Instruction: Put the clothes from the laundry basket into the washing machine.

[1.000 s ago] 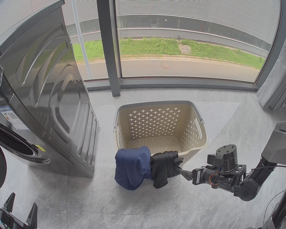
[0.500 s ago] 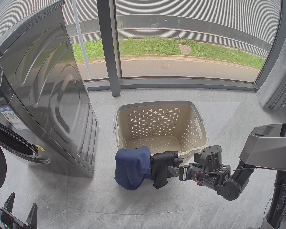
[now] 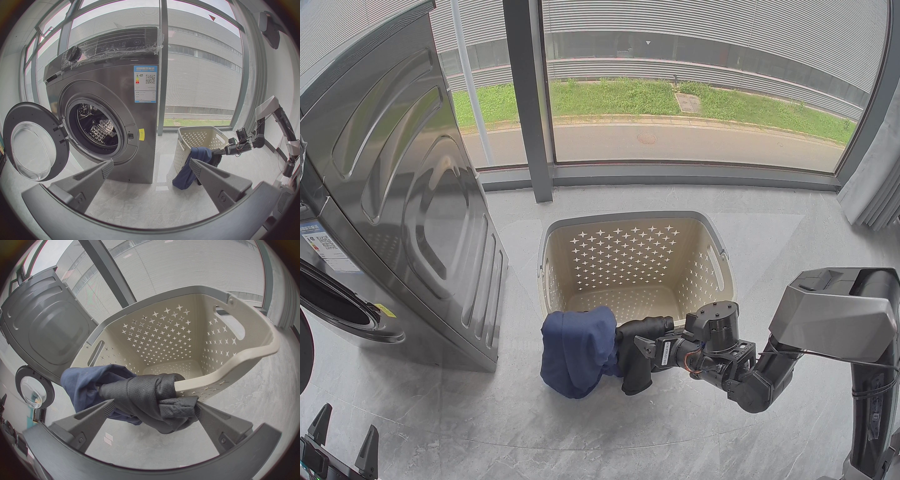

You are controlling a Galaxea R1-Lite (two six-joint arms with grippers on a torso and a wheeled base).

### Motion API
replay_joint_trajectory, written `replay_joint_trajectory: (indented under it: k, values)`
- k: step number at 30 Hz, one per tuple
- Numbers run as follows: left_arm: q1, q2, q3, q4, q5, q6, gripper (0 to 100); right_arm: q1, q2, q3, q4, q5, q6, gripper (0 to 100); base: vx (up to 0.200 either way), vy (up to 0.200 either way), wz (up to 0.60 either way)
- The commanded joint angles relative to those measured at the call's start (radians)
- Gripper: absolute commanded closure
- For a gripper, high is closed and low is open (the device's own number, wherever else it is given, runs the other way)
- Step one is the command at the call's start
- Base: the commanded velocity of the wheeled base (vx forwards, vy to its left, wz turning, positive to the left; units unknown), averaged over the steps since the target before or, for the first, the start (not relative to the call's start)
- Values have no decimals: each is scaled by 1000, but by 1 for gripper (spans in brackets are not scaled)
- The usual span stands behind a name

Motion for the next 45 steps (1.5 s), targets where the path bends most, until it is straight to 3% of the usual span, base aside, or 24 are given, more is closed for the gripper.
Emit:
replay_joint_trajectory:
  k: [1,10,19,20,31,45]
  values:
    - [0,-12,16,0,0,-2,0,-1,41,-35,7,-1,0,0,0,0,0]
    - [0,-12,16,0,-1,-2,0,-9,114,-124,8,-1,4,0,0,0,0]
    - [0,-12,16,0,-3,0,0,-6,139,-147,-5,-1,6,0,0,0,0]
    - [0,-12,16,0,-3,0,0,-4,140,-147,-5,-1,8,100,0,0,0]
    - [0,-12,15,0,-3,-2,0,16,116,-118,-22,-1,29,100,0,0,0]
    - [-2,-12,15,0,-3,-2,0,89,-222,126,-77,-1,29,100,0,0,0]
